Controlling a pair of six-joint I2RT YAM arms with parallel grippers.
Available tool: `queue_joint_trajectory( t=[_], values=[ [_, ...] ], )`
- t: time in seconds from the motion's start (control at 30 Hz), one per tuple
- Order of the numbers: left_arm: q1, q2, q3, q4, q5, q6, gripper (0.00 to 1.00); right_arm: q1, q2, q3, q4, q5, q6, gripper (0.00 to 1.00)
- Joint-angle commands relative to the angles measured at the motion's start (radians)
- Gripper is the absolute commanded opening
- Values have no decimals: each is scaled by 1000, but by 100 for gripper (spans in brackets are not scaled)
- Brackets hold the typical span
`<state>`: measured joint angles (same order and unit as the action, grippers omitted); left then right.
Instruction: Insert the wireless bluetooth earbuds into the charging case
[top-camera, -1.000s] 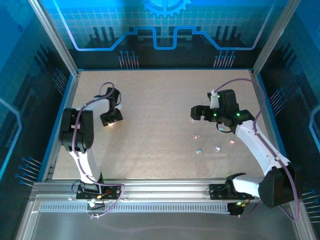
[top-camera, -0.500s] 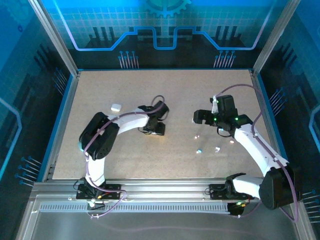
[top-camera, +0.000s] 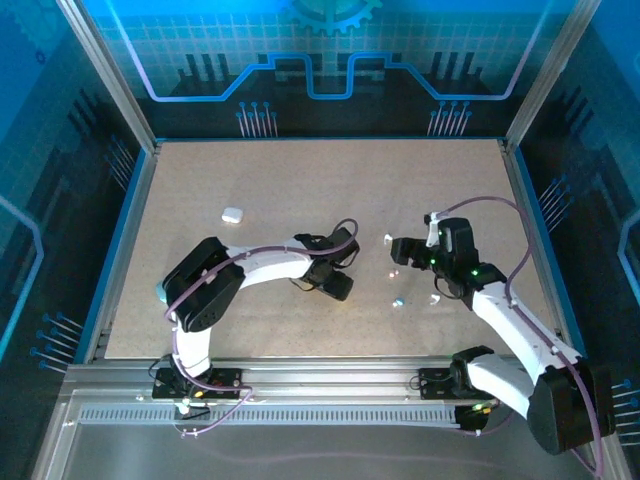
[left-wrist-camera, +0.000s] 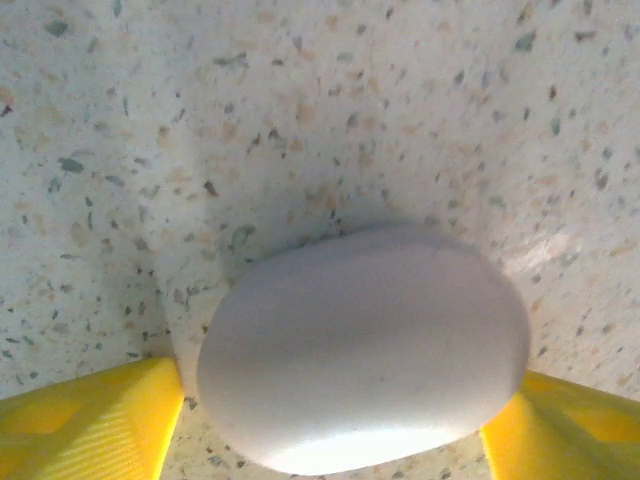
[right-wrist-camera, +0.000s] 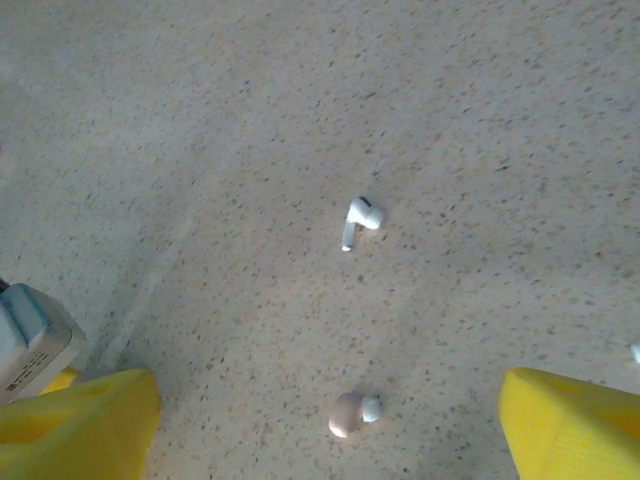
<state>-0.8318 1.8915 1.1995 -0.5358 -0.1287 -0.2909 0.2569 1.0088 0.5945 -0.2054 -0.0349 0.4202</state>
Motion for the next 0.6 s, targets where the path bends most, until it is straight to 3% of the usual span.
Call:
queue_joint_trajectory(
  t=[0.0,0.13,0.23,0.37,0.47,0.57],
  values=[
    [5,-76,-56,15,15,35,86,22,-11,17,29,-46,-21,90],
    [6,-237,-161,154,7,-3,96,24,51,93,-87,-131,-58,95],
    [13,-389,-255,269,-31,-32,98,48,95,79,-26,-244,-72,92],
    [61,-568,-365,356,-89,-79,98,175,132,-12,168,-172,-125,86],
    [148,-678,-451,404,-78,-142,92,307,181,-76,323,-57,-247,85],
    [223,-763,-534,472,-50,-182,87,381,288,-60,363,-34,-350,85]
  ],
)
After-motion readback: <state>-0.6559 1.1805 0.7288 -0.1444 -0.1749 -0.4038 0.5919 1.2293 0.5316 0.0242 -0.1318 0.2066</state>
